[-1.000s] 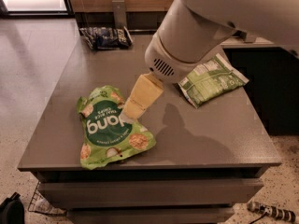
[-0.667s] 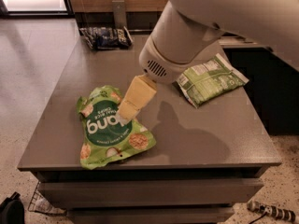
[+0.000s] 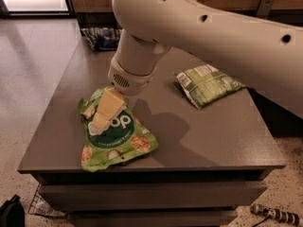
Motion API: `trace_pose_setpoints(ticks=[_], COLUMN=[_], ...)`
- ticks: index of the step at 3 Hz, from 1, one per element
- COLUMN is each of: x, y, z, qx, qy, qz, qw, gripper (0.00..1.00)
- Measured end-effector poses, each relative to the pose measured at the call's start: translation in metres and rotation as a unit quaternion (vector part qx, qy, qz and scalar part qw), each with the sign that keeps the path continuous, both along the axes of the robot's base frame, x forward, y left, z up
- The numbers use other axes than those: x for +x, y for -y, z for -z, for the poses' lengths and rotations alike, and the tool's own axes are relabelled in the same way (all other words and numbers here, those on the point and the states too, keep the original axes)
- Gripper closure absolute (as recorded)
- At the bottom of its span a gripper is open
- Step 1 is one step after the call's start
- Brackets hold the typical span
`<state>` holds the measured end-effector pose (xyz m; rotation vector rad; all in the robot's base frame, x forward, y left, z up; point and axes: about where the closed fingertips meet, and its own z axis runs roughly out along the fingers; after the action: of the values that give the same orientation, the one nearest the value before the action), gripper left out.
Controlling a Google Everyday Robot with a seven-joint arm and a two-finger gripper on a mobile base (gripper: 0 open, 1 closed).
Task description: Move green rice chip bag near blue chip bag
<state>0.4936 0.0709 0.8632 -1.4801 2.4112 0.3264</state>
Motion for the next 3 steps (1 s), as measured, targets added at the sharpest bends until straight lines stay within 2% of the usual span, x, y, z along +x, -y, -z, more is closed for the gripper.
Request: trace_pose_setpoints(ticks=[1,2,3], x=[-0.008,-0.019,-0.02], y=[-0.024,-0.049,-0.051], z=[0.016,0.04,0.041], qx=[-0.011,-0.037,-0.04], qy=[-0.02,-0.028,-0.028], qz=[0.004,0.004,0.007], qw=[0.9997,0.9989,0.9988], gripper=[0.0,0.14,0.37])
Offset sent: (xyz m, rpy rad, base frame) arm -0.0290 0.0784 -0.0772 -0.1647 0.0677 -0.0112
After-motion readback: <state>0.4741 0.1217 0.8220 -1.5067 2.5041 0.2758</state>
